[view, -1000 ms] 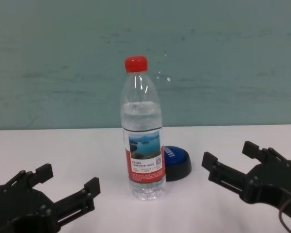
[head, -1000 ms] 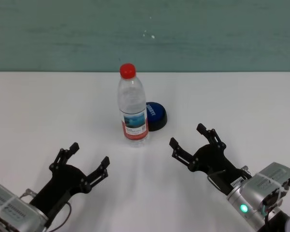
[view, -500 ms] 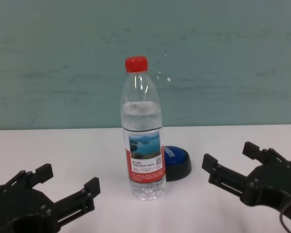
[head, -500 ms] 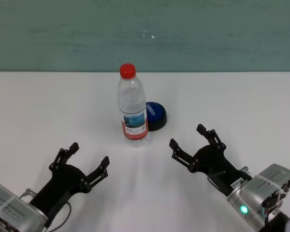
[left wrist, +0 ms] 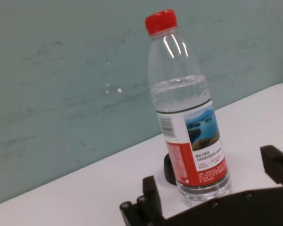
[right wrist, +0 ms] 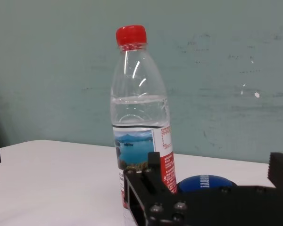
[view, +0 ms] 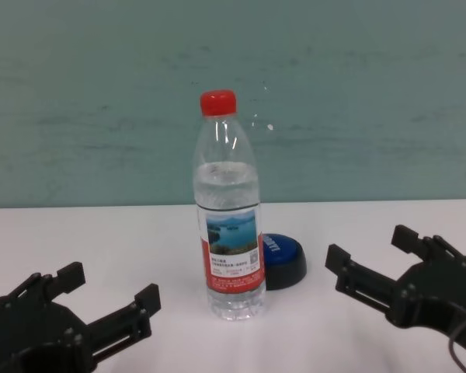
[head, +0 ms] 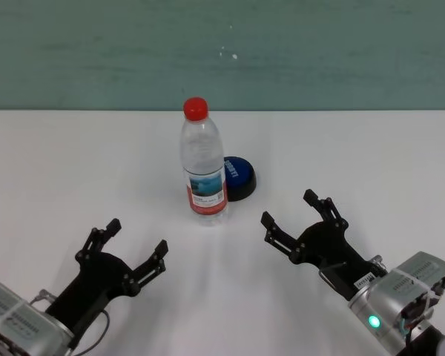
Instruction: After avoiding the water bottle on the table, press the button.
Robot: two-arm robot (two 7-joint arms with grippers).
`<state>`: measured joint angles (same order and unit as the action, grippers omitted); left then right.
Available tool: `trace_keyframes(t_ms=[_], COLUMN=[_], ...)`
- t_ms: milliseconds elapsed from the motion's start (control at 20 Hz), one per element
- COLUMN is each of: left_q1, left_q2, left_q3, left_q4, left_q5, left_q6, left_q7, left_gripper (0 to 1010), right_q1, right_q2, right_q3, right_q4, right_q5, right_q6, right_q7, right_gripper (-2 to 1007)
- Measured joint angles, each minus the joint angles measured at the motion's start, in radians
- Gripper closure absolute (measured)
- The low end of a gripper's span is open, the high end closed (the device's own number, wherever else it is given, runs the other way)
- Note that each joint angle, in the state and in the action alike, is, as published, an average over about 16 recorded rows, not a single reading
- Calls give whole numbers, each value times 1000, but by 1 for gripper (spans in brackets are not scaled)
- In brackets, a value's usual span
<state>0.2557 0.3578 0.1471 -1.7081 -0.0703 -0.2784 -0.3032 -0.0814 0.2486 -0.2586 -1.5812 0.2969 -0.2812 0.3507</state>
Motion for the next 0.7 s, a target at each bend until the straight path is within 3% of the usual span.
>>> trace_keyframes(t_ms=[700], left_q1=[0], left_q2=[0], left_q3=[0], left_q4=[0], left_q5=[0], left_q6=[0], left_q7=[0], left_gripper=[10], right_q1=[0], right_q2=[0], right_q3=[0], right_q4=[-1], right_q5=[0], right_q6=[2], right_q7=[-1], right_gripper=[1])
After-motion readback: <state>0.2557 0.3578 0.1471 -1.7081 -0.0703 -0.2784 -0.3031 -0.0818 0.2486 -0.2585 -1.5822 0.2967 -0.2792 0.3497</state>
